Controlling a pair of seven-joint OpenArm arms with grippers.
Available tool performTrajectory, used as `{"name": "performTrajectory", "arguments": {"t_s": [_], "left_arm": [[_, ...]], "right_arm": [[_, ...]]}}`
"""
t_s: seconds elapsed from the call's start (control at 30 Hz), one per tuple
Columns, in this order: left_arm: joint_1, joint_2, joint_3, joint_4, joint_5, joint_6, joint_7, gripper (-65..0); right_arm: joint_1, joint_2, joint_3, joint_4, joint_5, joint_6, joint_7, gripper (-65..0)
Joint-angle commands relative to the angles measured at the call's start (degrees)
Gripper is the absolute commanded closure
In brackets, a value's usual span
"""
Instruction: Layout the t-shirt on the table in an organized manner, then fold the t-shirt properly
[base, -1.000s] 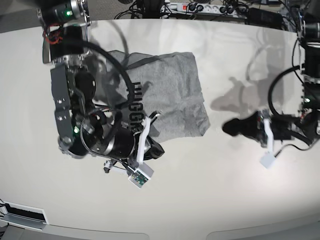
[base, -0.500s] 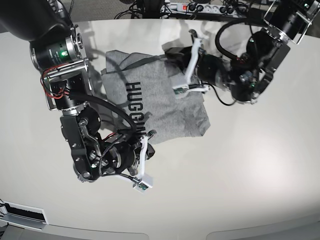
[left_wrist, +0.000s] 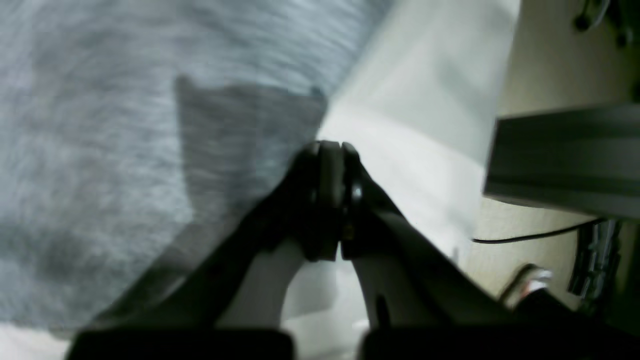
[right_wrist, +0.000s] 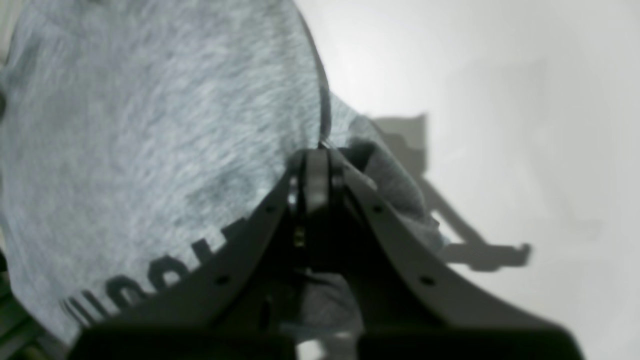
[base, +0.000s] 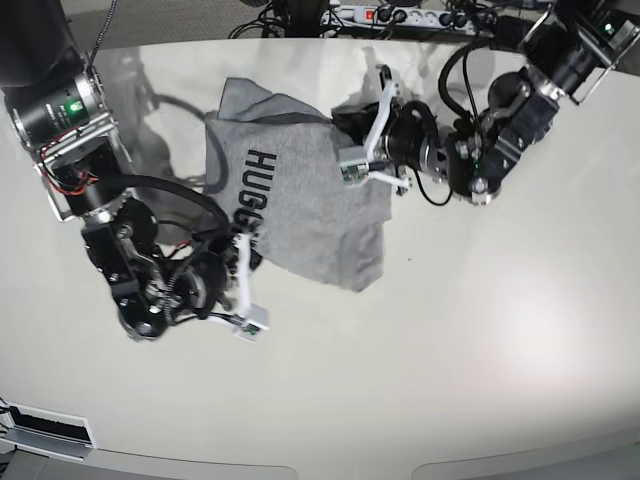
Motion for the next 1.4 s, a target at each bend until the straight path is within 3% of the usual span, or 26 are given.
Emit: {"name": "performTrajectory", "arguments": {"t_s": [0.0,0.1,0.23,0.47,0.77,1.03,1.2,1.37], "left_arm": [[-2.45,-0.98,-0.28,-2.10,4.90,2.36,2.62,0.0],[-6.80,-0.94,-0.28,-6.14,4.90,2.71,-0.46,0.0],[-10.67,-0.81,-0.28,-8.35,6.19,7.04,-5.42,0.0],[-13.33,2.29,-0.28,-10.54,9.38,8.09,-8.15,0.0],[-15.87,2.84,-0.35,-10.54,8.22,8.07,-10.93,0.0],[-18.27,2.82,-1.73,-10.43,6.95,6.58,-10.14,0.0],[-21.31,2.82,-8.09,-9.94,-2.60,2.14,-0.96,0.0],[-22.77,2.60,-20.90,-7.37,-29.97,1.28,23.19,0.0]], "right_arm": [[1.70,0.87,0.28,0.81,2.93,0.32,-1.57,0.0],[1.66,3.30,0.28,0.83,12.76,0.32,-7.19,0.0],[-0.04,6.29,1.62,0.98,22.84,0.32,-10.03,0.0],[-8.46,6.82,15.06,2.73,33.00,0.32,-15.76,0.0],[-27.41,6.67,34.12,18.78,33.00,0.32,-15.80,0.0],[-39.28,6.38,37.05,34.56,33.00,0.32,-14.78,0.0],[-41.40,4.44,39.19,41.33,32.70,0.32,-14.71,0.0],[-42.42,3.80,45.07,49.24,34.58,0.32,-14.71,0.0]]}}
